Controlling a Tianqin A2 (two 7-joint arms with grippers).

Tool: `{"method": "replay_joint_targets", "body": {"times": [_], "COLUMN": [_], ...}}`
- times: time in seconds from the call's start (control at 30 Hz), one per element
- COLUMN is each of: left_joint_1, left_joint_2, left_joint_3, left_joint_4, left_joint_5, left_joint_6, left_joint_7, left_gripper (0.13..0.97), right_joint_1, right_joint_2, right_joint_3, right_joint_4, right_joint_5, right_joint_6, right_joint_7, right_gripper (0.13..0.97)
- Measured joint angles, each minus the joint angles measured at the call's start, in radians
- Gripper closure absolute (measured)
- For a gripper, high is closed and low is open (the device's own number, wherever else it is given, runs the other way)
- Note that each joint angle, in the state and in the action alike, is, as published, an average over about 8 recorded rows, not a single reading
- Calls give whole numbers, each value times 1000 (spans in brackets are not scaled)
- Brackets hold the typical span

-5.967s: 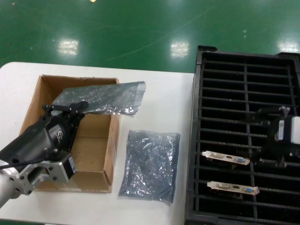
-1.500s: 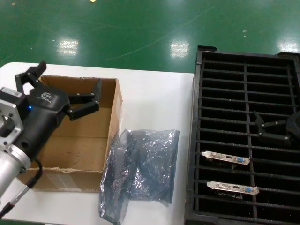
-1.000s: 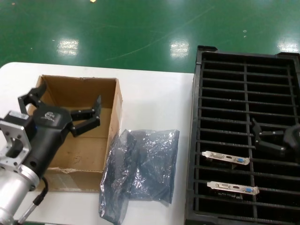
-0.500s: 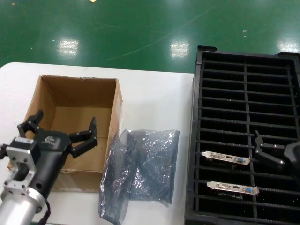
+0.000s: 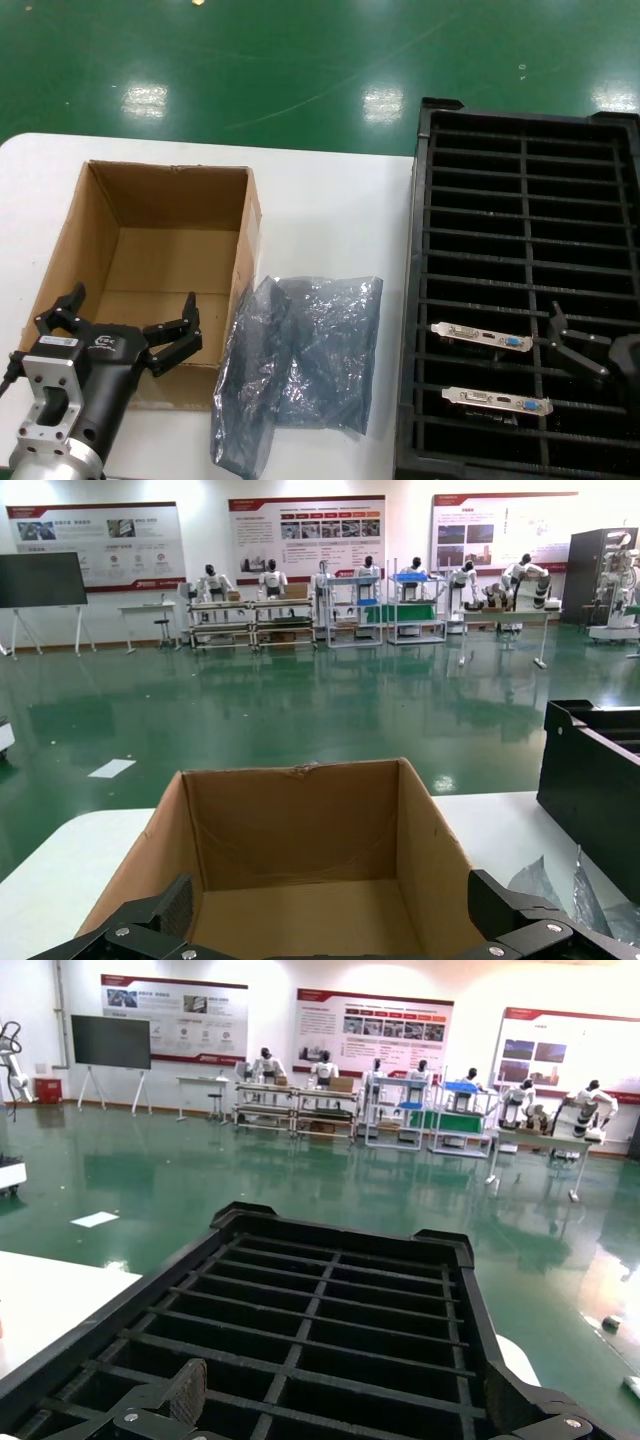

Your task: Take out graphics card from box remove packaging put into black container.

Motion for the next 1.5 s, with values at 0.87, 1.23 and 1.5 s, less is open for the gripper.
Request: {"method": "replay_joint_targets", "body": {"times": [0.87,1.23,1.5], "left_joint_1": [1,1,1], "left_joint_2": [0,0,0], "left_joint_3": [1,1,1], "left_joint_4": [1,1,1], "left_joint_5": [-2,-2,-2], "left_joint_6": [-2,-2,-2], "left_joint_7": [2,2,2], "left_gripper": [132,132,132], "right_joint_1": [-1,-1,-1], "right_joint_2": [-1,-1,-1], "right_joint_3": [0,0,0], "right_joint_4": [0,0,0], "right_joint_5": [1,1,1], "right_joint_6": [1,1,1], "right_joint_7": [-1,-1,-1], "right_gripper": [129,129,129]}}
